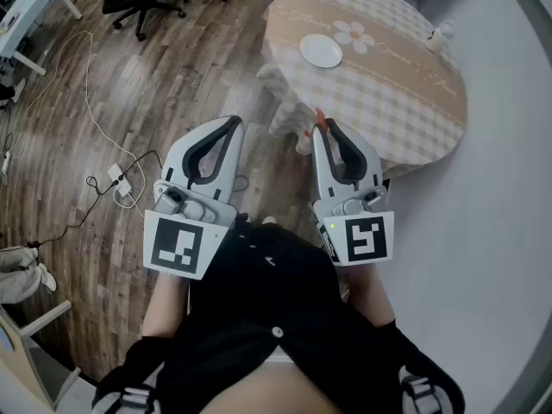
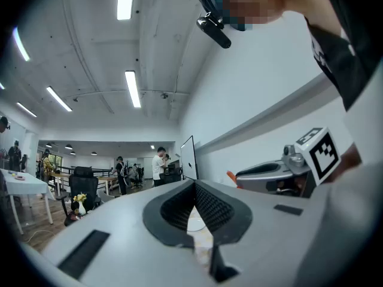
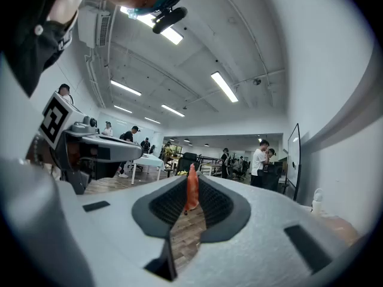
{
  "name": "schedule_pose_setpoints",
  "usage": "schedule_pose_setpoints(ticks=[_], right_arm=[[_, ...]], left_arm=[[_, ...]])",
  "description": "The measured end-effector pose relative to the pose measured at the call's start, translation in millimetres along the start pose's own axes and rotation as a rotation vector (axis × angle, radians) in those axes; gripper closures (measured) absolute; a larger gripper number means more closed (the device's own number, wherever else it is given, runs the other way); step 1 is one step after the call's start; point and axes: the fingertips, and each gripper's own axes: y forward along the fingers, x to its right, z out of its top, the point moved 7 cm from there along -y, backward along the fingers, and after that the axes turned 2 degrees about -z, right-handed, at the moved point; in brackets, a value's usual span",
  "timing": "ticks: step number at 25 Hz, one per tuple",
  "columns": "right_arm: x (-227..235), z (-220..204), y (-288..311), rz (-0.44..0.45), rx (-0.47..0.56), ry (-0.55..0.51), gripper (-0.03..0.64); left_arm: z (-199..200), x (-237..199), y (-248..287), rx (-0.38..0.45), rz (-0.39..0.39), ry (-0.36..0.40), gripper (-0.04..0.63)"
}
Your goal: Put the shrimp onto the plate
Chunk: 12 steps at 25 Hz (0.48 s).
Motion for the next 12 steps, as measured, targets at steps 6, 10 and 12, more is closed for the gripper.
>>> schedule_pose_setpoints(ticks=[6,10,12], right_arm=[[-1.4,2.6,-0.8,-0.002,0.002,-0.004,0.571],[-2.1,4.6,0.5,-0.007,0.005,-0.008,0.571],[-2.0,5.7,0.6,-0.011,0.010,-0.007,0.571]], left_arm=[[1.7,0.3,-0.8,0.007,-0.004,0.002,0.592],[2.5,-1.5,-0.3,0.009,-0.009,0.003,0.592],[2.8,-2.0,0.3,0.013,-0.012,0.003,0.592]])
